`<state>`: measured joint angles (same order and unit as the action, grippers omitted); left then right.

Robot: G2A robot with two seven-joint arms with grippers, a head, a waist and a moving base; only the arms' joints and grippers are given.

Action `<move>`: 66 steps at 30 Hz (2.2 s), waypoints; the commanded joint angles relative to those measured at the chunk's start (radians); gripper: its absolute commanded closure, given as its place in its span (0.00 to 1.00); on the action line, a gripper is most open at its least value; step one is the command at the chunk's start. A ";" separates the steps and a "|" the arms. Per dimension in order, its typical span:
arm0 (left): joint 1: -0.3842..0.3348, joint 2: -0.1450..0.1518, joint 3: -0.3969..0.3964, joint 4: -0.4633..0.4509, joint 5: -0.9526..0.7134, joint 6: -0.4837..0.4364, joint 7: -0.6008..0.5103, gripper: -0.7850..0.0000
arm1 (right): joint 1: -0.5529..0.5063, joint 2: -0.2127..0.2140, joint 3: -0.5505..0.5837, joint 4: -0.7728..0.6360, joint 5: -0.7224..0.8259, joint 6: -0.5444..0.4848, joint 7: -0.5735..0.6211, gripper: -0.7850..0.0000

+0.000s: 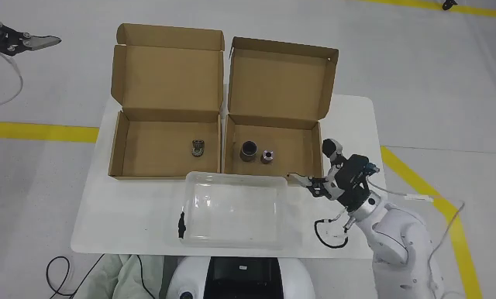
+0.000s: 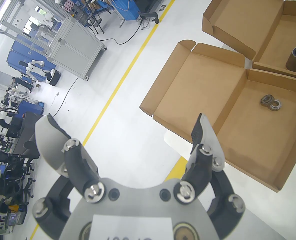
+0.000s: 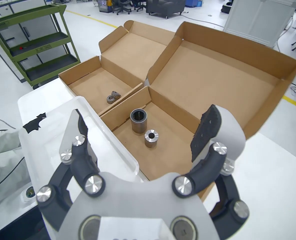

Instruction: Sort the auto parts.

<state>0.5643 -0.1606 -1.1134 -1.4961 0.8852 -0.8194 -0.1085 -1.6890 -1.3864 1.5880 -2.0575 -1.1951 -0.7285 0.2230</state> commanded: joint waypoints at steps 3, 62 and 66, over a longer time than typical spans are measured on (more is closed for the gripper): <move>0.000 0.000 0.000 0.000 0.000 0.000 0.000 0.00 | -0.043 0.007 0.039 -0.032 0.004 0.037 0.013 0.00; 0.000 0.000 0.000 0.000 0.000 0.000 0.000 0.00 | -0.650 0.030 0.122 -0.045 -0.189 0.388 -0.624 0.00; 0.000 0.000 0.000 0.000 0.000 0.000 0.000 0.00 | -0.657 0.032 0.119 -0.050 -0.207 0.390 -0.627 0.00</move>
<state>0.5643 -0.1606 -1.1134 -1.4961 0.8852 -0.8194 -0.1085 -2.3457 -1.3545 1.7075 -2.1076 -1.3994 -0.3378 -0.4050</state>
